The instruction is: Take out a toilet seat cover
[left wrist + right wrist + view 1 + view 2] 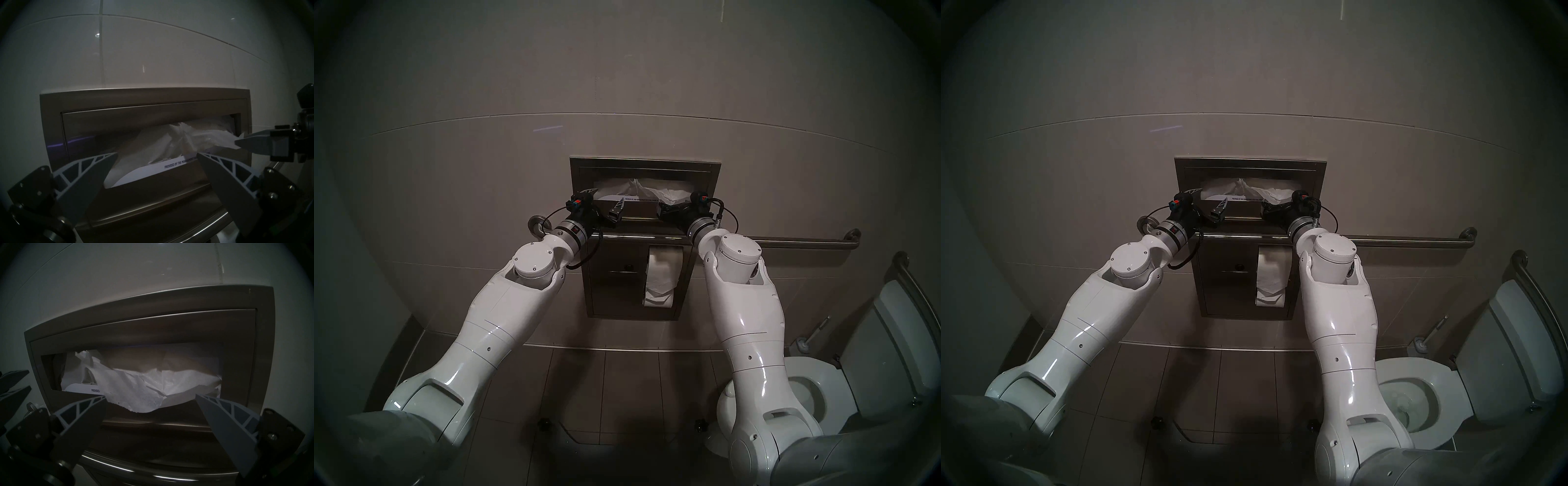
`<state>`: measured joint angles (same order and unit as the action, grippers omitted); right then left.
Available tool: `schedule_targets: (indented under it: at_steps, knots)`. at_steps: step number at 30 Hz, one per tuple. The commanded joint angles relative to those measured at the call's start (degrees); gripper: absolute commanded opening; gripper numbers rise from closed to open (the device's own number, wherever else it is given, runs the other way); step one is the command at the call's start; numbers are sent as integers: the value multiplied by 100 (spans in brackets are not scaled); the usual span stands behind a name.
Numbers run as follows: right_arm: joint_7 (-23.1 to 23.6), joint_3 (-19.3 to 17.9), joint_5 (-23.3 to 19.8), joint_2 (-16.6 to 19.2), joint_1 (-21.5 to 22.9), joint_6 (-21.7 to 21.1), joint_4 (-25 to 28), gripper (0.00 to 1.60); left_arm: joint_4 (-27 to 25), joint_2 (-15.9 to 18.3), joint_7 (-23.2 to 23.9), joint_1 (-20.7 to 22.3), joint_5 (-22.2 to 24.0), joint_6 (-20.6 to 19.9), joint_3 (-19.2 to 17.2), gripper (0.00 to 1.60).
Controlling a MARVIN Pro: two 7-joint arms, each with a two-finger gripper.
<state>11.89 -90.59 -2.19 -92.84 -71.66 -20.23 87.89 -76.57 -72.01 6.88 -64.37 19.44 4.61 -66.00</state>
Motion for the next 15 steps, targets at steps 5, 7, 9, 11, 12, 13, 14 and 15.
schedule_targets:
  at_steps: [5,7,9,11,12,13,14,15]
  knots:
    - [-9,-23,-9,35,19,62,377,160,321,-401,-272,754,-130,193,-96,160]
    - [-15,-27,-15,41,6,61,396,160,337,-451,-290,751,-175,215,-123,160]
    - [-23,-31,-23,51,-12,63,416,160,435,-500,-300,856,-204,256,-57,160]
    - [-26,-33,-31,56,-23,65,431,160,470,-549,-305,886,-237,284,-26,160]
    - [-27,-33,-35,58,-27,64,440,160,483,-563,-307,896,-247,294,-19,160]
    - [-28,-33,-39,61,-31,64,450,160,504,-588,-306,912,-261,307,-3,160]
    - [-31,-33,-42,62,-38,63,462,160,525,-612,-302,924,-275,324,14,160]
    - [-33,-33,-45,64,-43,63,471,160,544,-632,-306,934,-288,340,23,160]
